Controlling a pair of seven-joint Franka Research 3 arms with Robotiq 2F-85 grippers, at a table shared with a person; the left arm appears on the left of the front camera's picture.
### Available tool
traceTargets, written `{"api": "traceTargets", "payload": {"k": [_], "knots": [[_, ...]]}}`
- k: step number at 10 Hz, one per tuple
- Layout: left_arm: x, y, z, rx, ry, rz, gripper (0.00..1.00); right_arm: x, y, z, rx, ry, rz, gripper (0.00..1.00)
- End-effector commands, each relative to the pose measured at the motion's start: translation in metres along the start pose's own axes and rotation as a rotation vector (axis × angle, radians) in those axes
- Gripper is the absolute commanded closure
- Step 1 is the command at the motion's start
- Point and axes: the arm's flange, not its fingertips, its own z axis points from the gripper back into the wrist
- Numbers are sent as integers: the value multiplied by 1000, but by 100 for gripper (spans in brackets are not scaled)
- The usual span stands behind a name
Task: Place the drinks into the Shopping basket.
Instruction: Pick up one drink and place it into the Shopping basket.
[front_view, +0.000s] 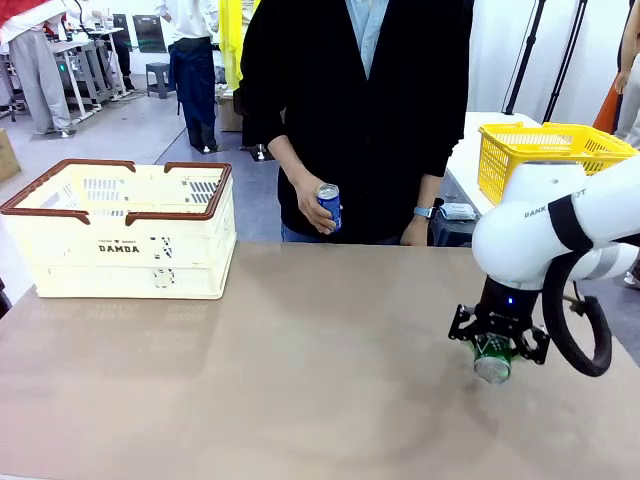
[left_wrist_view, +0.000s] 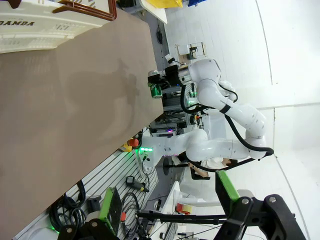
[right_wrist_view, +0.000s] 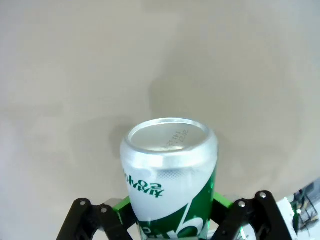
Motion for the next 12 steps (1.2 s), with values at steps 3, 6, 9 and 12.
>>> {"api": "traceTargets", "payload": {"k": [3,6,9,12], "knots": [[-1,-1,1,-17,-2,-17,0,-24,68,45,187,16,407,100],[-1,-1,1,-17,-2,-17,0,-36,117,51,365,11,631,100],[-1,-1,1,-17,-2,-17,0,-1,0,77,448,79,559,100],[-1,-1,1,-17,-2,-17,0,9,-136,79,598,110,373,100]]}}
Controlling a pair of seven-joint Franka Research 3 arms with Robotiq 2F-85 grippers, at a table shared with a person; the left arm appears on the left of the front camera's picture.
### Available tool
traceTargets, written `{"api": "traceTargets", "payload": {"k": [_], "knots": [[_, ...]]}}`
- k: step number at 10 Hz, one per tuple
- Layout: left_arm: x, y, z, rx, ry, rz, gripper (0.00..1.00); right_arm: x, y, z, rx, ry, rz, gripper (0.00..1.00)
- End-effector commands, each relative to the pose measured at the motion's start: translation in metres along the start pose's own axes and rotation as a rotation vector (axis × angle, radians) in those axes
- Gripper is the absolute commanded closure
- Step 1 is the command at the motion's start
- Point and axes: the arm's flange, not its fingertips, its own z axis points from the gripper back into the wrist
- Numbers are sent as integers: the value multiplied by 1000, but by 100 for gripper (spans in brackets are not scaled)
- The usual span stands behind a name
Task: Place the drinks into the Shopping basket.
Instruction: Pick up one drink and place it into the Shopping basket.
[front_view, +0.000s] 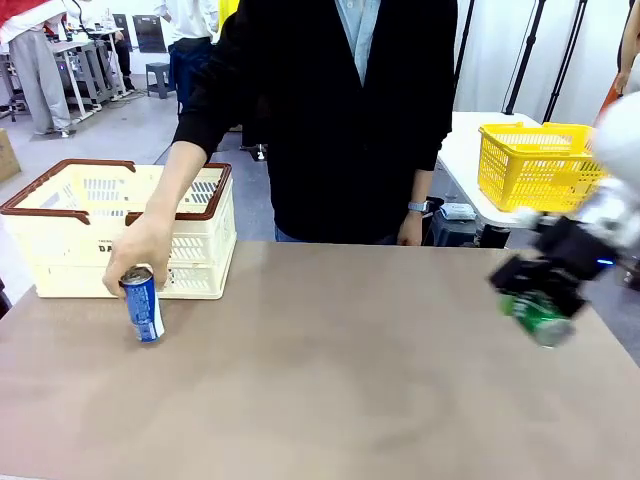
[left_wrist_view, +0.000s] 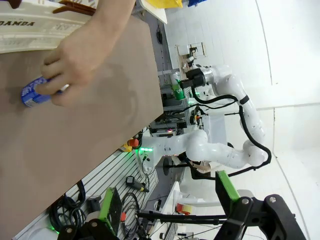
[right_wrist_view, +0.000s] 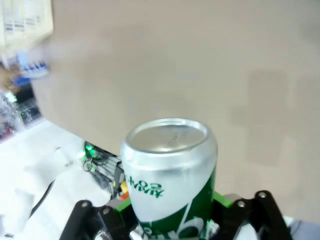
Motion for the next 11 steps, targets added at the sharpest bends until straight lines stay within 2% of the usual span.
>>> {"api": "traceTargets", "payload": {"k": [1,2,3,4,5,7,8,9,11], "knots": [[0,0,0,0,0,0,0,-11,-28,16,60,-67,-79,100],[10,3,56,95,-108,-15,0,-11,-42,15,93,-77,-96,100],[5,11,97,165,-141,-25,0,-9,-50,12,119,-80,-100,100],[-5,25,121,216,-147,5,0,-8,-57,12,142,-85,-98,100],[-12,38,128,249,-150,39,0,-7,-61,12,148,-88,-101,100],[-15,52,118,251,-175,107,0,-10,-61,16,146,-118,-105,100],[-13,46,104,246,-169,88,0,-8,-52,14,139,-136,-99,100],[-12,34,85,205,-124,58,0,-4,-35,9,136,-145,-73,100],[-15,20,40,154,8,22,0,28,35,-27,164,-155,-27,100]]}}
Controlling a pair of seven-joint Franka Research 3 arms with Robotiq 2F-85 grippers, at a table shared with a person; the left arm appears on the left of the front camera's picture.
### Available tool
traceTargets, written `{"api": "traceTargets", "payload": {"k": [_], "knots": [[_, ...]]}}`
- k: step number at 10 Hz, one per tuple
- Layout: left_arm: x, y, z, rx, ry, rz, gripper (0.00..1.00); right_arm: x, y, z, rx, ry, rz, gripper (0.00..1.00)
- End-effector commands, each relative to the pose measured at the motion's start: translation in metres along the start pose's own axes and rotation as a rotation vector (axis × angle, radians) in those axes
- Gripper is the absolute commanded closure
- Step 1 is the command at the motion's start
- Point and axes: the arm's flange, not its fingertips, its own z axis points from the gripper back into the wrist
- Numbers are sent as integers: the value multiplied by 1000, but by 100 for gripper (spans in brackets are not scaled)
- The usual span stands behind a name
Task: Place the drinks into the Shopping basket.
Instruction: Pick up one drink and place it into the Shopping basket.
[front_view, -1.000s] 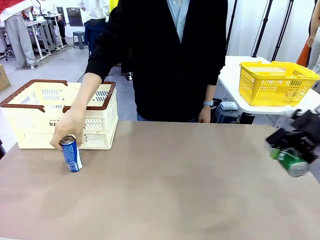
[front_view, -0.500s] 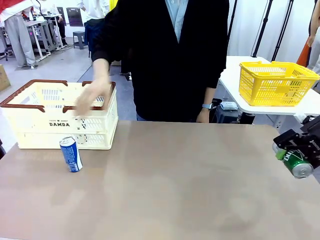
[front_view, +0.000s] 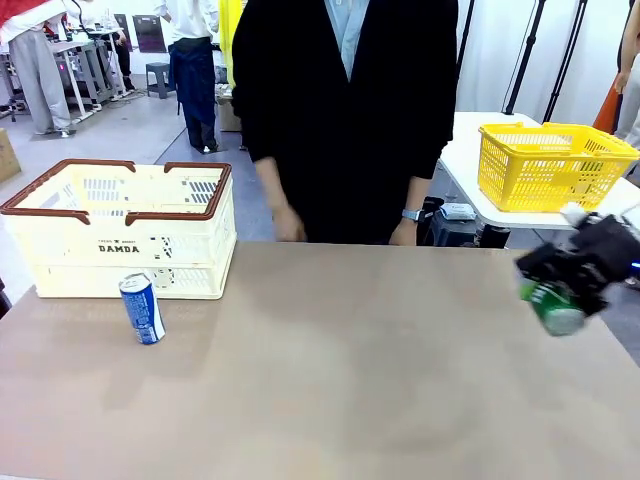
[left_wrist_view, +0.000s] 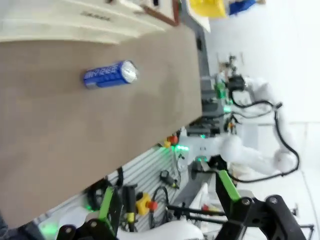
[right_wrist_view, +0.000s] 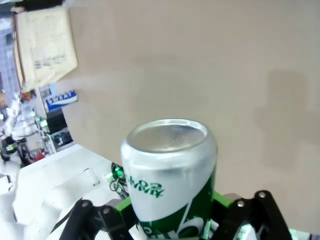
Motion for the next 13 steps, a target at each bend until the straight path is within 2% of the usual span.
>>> {"api": "traceTargets", "payload": {"k": [1,2,3,4,6,7,8,9,10,11,13], "knots": [[-8,-14,-29,-18,73,-21,0,25,76,-74,63,-28,52,100],[-12,-16,-37,-41,96,-14,0,40,124,-123,107,-25,68,100],[-15,-17,-42,-48,102,-14,0,48,158,-169,116,20,100,100],[-20,-16,-47,-73,113,1,0,49,185,-213,111,67,116,100],[-37,-5,-70,-20,164,8,0,41,216,-286,31,130,137,100],[-17,-13,-52,-54,125,-20,0,37,217,-311,7,165,133,100],[-17,-13,-52,-54,125,-20,0,31,215,-326,0,209,129,100],[-17,-13,-52,-54,125,-20,0,24,215,-334,-17,229,138,100],[-17,-13,-52,-54,125,-20,0,11,214,-318,-63,290,239,100],[-17,-13,-52,-54,125,-20,0,24,199,-343,3,224,145,100],[-17,-13,-52,-54,125,-20,0,24,199,-343,3,224,145,100]]}}
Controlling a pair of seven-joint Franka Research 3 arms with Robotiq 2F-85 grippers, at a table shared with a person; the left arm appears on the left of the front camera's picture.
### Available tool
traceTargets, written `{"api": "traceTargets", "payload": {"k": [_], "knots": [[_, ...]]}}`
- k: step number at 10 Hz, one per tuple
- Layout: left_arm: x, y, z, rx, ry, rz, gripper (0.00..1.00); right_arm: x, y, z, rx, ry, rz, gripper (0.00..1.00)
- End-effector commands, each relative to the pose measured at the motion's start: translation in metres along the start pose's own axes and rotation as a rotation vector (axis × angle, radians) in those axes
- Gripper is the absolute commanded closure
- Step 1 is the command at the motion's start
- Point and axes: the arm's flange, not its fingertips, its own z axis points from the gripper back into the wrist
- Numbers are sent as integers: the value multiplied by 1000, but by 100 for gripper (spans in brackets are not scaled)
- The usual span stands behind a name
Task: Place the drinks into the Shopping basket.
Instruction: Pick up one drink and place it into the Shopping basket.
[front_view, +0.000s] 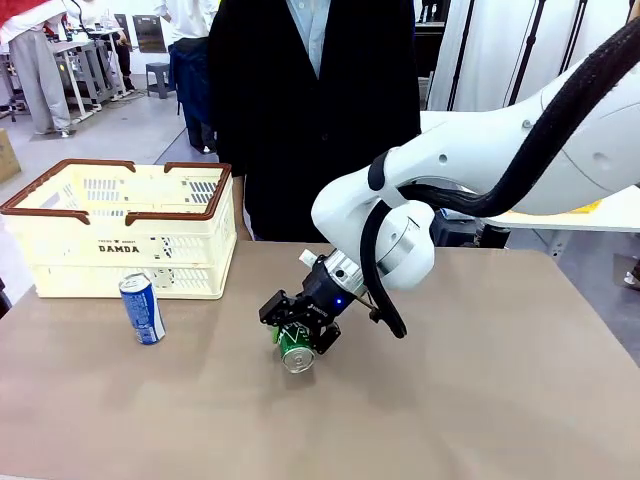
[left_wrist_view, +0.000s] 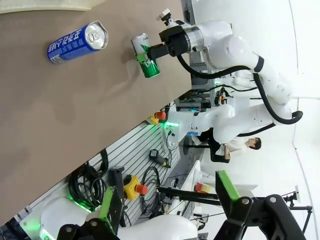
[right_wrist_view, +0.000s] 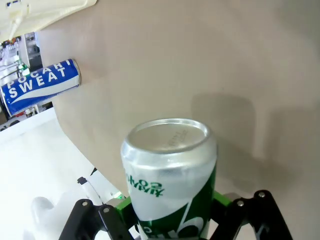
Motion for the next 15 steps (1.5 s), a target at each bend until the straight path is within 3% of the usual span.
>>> {"api": "traceTargets", "payload": {"k": [1,8,12,13,14,15], "knots": [[3,-1,2,-11,-6,-1,0,-2,2,-1,-4,5,9,100],[3,-1,2,-11,-6,-1,0,-19,60,-32,-487,-122,11,100],[3,-1,2,-11,-6,-1,0,-17,64,-38,-539,-118,14,100],[3,-1,2,-11,-6,-1,0,-16,64,-38,-527,-99,18,92],[3,-1,2,-11,-6,-1,0,-16,63,-38,-516,-86,5,32],[3,-1,2,-11,-6,-1,0,-16,63,-39,-516,-78,6,0]]}}
